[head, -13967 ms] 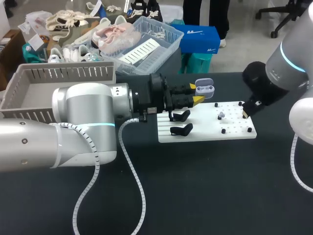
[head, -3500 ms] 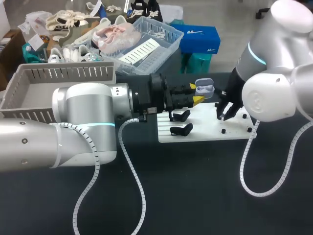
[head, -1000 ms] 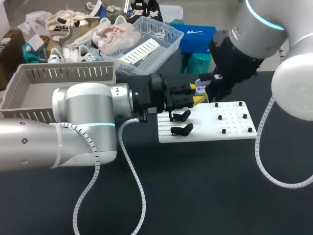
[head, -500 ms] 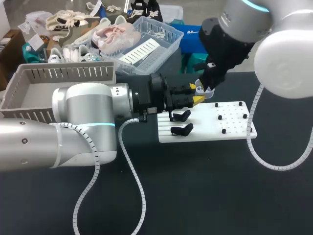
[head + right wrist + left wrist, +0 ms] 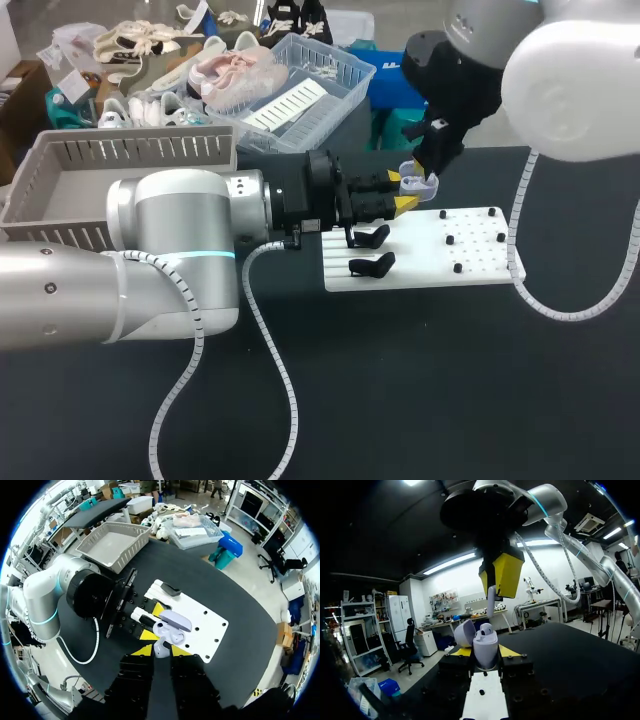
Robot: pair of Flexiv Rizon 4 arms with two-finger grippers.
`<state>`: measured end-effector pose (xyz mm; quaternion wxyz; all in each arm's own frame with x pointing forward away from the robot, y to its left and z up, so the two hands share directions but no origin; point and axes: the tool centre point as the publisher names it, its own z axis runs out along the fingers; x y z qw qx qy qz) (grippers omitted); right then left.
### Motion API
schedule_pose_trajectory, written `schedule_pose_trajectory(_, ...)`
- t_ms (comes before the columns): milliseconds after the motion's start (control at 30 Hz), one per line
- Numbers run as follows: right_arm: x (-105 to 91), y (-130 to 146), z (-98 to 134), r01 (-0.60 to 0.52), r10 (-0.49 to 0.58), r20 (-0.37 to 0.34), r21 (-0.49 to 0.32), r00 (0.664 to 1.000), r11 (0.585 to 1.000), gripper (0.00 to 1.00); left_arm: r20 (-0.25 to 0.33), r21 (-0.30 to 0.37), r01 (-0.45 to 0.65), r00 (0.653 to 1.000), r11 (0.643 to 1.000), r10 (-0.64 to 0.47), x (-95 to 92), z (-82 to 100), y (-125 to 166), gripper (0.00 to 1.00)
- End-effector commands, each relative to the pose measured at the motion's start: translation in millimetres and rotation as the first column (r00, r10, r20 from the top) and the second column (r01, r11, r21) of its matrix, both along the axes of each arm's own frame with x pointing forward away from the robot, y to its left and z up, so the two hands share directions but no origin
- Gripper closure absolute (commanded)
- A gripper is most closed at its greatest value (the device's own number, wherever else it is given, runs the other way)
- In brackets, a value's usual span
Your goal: Pick up each earbud case from the left stands, insert the matching earbuds, close the lid, and place the case in the box.
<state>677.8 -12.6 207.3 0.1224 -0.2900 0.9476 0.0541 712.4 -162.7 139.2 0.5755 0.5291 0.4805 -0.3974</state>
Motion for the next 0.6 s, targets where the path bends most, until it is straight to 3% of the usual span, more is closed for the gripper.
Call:
schedule_pose_trajectory(33,7.2,1.2,-3.4,0.002,-0.002,-0.017,-0.008,1.000,1.000,1.00,0.002,-0.002,-0.003,1.000,1.000,0.003,0.1,-0.5,-0.6,1.00)
schedule_pose_trajectory(600,9.6,8.5,-11.0,0.009,-0.008,-0.036,0.018,0.999,1.000,1.00,0.002,-0.002,-0.003,1.000,1.000,0.003,0.1,-0.5,-0.6,1.00)
